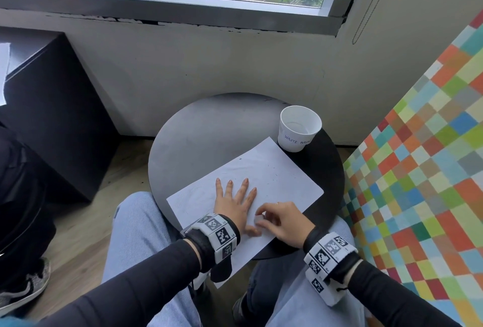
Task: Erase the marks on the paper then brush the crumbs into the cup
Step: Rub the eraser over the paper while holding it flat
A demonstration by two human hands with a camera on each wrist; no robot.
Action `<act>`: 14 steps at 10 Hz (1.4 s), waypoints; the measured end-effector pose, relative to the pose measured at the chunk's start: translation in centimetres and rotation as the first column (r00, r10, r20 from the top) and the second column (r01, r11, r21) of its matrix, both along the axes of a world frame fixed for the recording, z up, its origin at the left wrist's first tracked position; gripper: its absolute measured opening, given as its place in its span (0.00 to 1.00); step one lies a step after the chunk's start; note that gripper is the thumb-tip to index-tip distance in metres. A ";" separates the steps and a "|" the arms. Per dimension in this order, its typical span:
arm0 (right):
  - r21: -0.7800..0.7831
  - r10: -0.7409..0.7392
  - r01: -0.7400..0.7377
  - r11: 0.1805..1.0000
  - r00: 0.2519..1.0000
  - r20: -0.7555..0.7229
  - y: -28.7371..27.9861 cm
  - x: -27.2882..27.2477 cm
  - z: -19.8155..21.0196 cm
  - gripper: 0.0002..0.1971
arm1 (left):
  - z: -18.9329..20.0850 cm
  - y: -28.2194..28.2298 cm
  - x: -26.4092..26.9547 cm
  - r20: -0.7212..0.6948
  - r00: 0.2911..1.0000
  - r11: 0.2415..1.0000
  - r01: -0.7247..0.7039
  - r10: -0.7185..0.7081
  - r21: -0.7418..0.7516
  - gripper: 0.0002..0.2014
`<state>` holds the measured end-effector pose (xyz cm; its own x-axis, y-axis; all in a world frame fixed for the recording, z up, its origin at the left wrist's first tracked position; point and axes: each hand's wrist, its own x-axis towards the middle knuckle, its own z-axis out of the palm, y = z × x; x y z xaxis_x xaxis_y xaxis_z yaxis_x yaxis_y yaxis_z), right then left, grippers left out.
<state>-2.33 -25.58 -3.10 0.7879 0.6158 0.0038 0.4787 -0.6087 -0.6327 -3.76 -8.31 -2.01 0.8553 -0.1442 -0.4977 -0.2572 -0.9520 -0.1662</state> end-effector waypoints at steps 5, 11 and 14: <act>0.014 -0.140 0.139 0.990 0.988 0.068 0.1 0.9 0.0 0.06 | -0.2 -0.1 -0.1 0.002 1.000 1.000 -0.011 0.011 -0.009 0.51; -0.034 -0.114 0.117 0.993 0.991 0.065 0.8 1.3 0.4 0.07 | -0.1 -0.1 0.0 0.001 1.000 1.000 -0.009 0.009 0.005 0.52; -0.128 -0.005 0.008 0.992 1.000 0.019 1.4 1.2 0.8 0.08 | -0.1 0.0 0.0 0.003 1.000 1.000 -0.011 0.011 -0.004 0.54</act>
